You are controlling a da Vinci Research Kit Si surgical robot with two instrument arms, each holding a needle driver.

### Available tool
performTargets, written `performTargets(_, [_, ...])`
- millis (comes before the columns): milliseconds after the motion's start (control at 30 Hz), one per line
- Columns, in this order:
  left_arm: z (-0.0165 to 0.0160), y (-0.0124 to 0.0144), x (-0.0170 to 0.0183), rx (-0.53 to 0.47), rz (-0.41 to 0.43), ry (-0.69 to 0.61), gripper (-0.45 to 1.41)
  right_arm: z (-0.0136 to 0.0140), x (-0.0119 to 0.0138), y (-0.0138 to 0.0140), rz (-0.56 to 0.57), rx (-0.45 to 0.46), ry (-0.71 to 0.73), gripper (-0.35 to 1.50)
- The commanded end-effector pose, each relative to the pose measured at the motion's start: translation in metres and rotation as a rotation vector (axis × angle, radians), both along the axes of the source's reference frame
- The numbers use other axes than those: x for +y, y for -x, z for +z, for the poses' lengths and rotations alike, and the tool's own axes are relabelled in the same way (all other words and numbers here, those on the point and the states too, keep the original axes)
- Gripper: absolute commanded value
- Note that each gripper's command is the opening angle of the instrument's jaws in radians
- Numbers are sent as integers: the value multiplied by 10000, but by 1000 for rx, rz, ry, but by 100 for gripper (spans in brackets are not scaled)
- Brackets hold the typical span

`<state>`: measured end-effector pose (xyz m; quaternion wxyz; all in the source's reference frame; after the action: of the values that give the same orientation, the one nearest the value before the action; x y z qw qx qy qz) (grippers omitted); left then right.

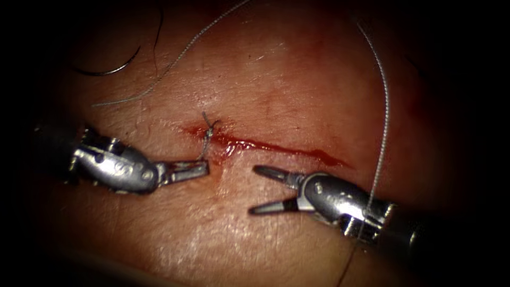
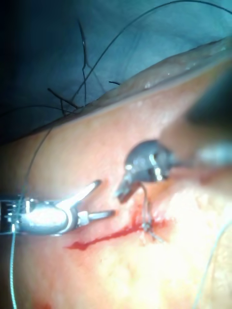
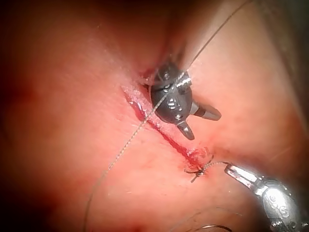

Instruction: Wound Closure

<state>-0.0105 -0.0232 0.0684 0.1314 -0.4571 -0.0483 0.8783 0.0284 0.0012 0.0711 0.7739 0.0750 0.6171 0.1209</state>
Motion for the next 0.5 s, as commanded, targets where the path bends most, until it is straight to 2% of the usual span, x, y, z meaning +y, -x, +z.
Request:
performTargets(33, [4,-3,-7,-9,-8,-8,-45,-3,2,-22,2,-1,29,148])
performTargets(167, [-4,-16,3,-38,-23,-14,-45,-19,16,-39,26,-46,122,148])
performTargets(333, [-6,-19,6,-62,-46,-24,-45,-36,35,-54,50,-93,196,148])
performTargets(500, [-6,-16,7,-106,-63,-35,-45,-28,40,-80,38,-132,232,148])
